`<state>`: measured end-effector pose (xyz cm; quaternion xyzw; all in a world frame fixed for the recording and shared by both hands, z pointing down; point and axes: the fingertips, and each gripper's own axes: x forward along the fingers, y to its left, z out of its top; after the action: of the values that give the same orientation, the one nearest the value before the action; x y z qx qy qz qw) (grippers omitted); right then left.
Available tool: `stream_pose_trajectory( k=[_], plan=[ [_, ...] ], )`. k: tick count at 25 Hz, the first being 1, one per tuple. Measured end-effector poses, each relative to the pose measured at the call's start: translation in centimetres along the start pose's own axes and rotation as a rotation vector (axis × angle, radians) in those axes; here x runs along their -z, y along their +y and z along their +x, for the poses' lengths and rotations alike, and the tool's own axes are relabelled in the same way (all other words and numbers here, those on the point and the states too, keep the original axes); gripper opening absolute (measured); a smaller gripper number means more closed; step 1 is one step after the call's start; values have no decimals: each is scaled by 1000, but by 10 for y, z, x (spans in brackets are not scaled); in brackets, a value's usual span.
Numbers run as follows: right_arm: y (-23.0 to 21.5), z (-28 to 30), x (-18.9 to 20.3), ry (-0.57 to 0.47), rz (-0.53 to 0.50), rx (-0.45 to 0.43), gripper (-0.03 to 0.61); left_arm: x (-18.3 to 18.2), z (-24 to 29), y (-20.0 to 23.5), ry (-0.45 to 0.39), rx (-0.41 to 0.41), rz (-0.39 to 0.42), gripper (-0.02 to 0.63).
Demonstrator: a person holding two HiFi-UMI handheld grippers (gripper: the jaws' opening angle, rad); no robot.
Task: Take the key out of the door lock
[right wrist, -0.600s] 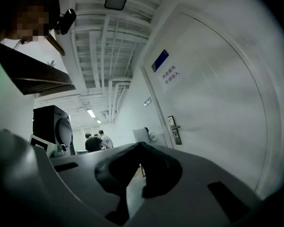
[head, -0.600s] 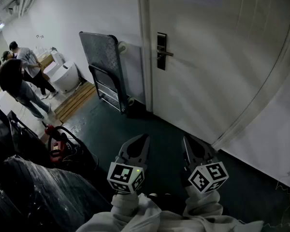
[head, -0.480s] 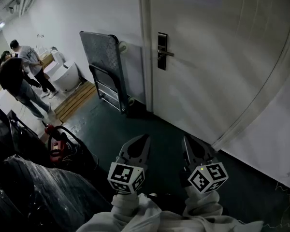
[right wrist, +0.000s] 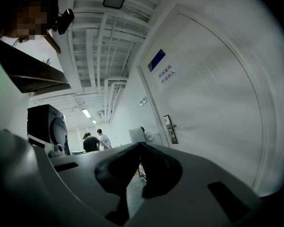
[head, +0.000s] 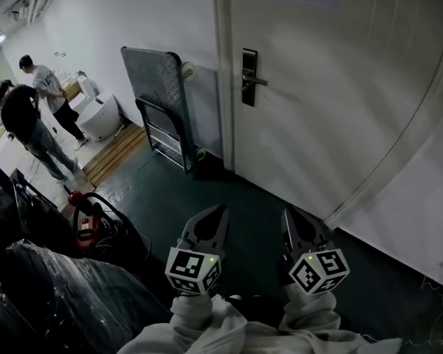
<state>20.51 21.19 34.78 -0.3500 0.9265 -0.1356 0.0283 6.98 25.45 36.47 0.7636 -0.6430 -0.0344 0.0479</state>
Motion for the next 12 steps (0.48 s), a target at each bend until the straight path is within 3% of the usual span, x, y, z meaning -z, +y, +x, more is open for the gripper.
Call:
stream_pose_trajectory(
  k=[12],
  plan=[
    [4,9,18,9,-5,32,52,14,-9,16,32,4,48,20]
  ],
)
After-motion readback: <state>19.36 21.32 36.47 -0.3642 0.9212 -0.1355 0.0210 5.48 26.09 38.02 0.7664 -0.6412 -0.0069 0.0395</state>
